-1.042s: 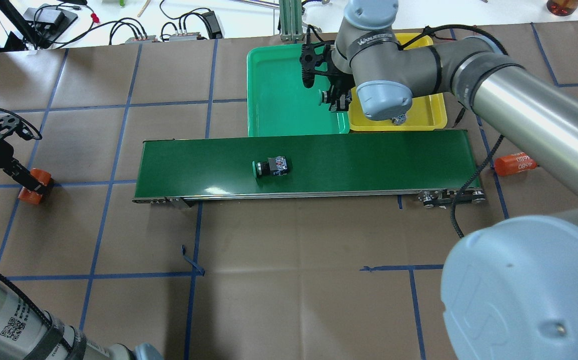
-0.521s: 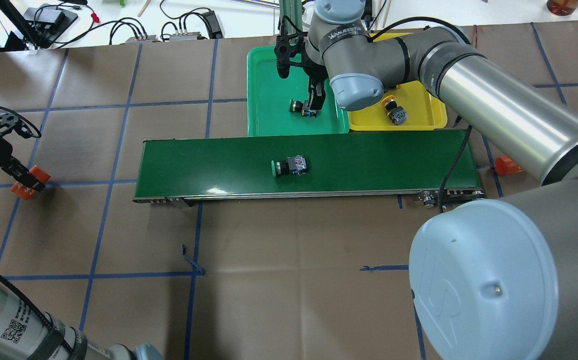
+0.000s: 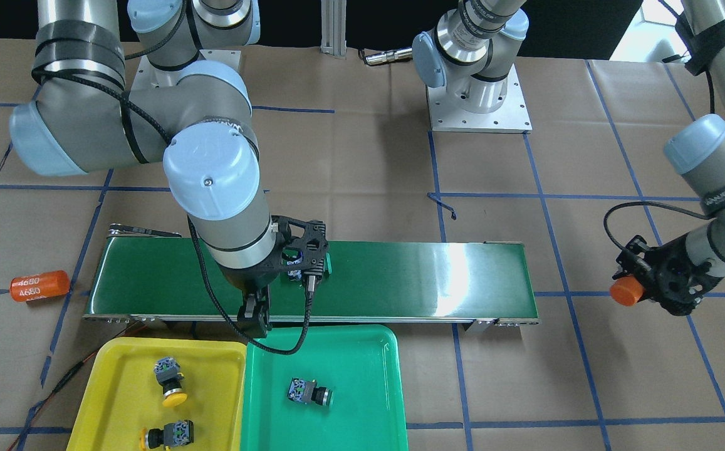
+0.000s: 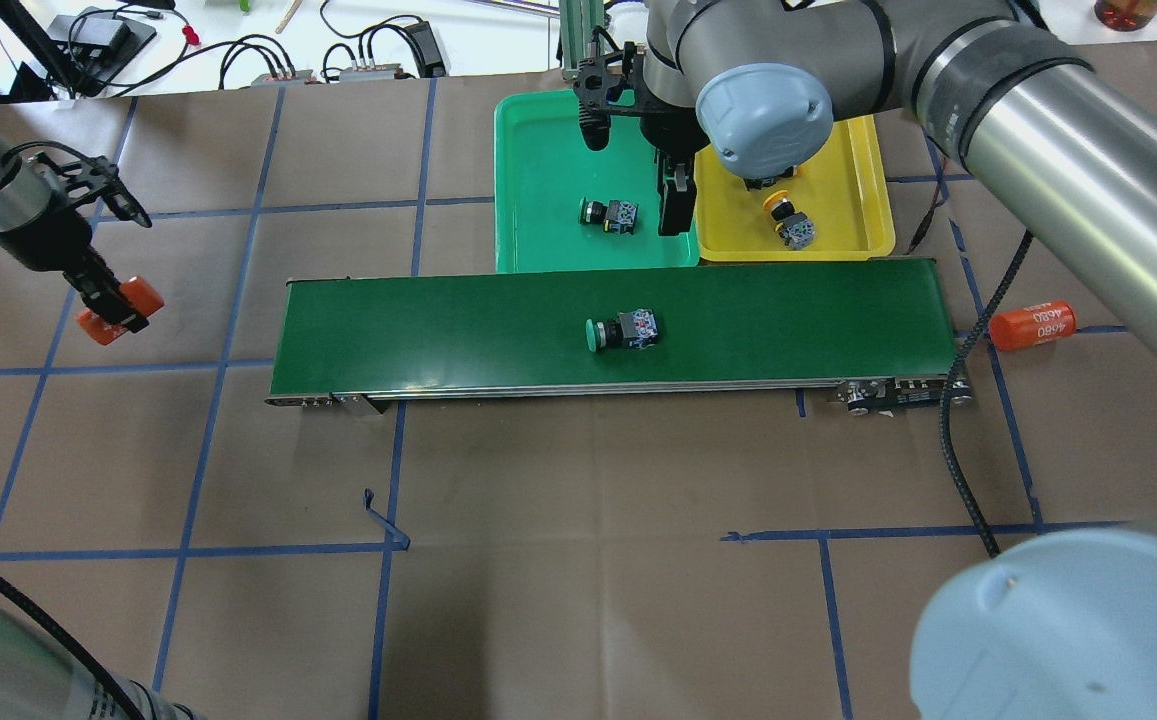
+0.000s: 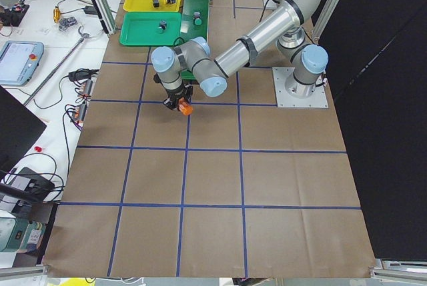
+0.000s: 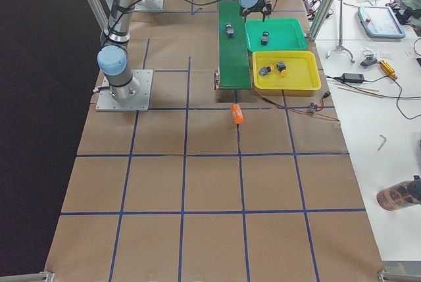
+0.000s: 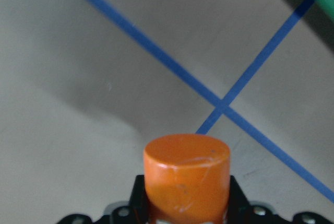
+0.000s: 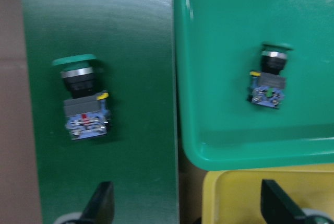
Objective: Sort buttons by color to trays
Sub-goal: 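Place orange cell on belt with left while right grasps green button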
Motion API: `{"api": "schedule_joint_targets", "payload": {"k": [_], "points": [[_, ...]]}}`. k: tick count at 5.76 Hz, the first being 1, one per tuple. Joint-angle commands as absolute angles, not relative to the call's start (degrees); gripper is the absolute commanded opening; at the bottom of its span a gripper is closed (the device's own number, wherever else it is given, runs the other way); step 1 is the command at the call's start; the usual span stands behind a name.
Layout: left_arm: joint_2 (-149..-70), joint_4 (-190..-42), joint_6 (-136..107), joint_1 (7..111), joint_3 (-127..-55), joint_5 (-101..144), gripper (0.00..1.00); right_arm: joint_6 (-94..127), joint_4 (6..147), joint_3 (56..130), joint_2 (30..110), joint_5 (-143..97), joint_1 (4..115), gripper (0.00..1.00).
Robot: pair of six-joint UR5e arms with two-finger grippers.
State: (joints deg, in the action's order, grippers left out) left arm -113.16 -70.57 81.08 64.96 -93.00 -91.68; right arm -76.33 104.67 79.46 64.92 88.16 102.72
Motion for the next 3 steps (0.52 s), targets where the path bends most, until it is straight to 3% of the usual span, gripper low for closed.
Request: {"api": "schedule_joint_targets", "payload": {"k": [1, 3], "points": [[-110.1, -71.2, 89.7, 75.9, -94.1, -91.7, 0.03, -76.9, 101.7, 89.0, 70.3, 88.0, 102.5, 1.0], [-107.7, -71.2, 90.3, 84.7, -97.7, -92.5, 0.02, -80.8, 115.6, 97.4, 70.6, 88.0, 101.8, 1.0]]}}
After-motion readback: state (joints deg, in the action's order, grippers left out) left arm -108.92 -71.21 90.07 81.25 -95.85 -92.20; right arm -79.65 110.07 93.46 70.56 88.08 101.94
